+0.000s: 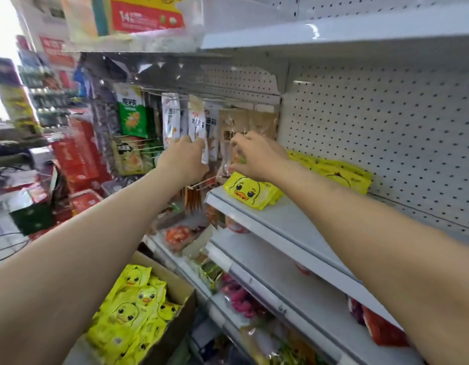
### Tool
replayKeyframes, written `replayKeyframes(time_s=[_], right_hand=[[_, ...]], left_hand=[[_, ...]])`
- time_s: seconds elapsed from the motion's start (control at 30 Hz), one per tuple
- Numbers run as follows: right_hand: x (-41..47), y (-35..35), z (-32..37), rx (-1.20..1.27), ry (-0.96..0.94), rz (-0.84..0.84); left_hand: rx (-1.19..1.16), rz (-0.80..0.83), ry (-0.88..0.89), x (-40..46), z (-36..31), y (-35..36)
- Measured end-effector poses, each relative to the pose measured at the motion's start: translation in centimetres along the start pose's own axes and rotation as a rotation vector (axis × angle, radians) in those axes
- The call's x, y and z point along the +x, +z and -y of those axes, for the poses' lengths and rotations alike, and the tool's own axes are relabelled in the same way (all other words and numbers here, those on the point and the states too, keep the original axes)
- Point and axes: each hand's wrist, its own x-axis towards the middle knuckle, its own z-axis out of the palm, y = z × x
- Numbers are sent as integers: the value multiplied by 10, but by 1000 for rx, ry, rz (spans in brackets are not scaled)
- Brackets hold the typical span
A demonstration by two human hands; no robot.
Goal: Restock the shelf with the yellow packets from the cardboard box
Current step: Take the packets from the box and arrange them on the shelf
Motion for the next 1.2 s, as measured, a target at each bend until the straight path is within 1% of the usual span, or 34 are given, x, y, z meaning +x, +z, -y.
replayKeyframes(time_s=[0.17, 0.27, 0.43, 0.53, 0.63, 0.7, 0.8, 0.93, 1.07, 1.2], right_hand=[[23, 23, 70, 109, -147, 43], [43, 46, 105, 108, -214, 51], [87, 98, 156, 162, -243, 136], [122, 138, 184, 206, -246, 205], [150, 180, 207, 169, -222, 269], [163, 211, 221, 167, -208, 314], [173, 267, 237, 181, -180, 425], [166, 348, 252, 213, -148, 563], [142, 439, 262, 267, -105, 753], [102, 521, 266, 311, -59, 997]], left_hand=[[65, -12, -137, -39, 64, -10], [86, -15, -180, -49, 99, -7], [147, 12, -213, -48, 161, 17], [147, 43, -245, -37, 206, 45], [136, 89, -259, -23, 251, 81], [116, 143, -278, -17, 279, 109], [79, 229, -305, -16, 314, 159], [9, 384, -369, -29, 345, 236], [-59, 584, -460, -57, 363, 315], [-159, 762, -602, -101, 369, 390]])
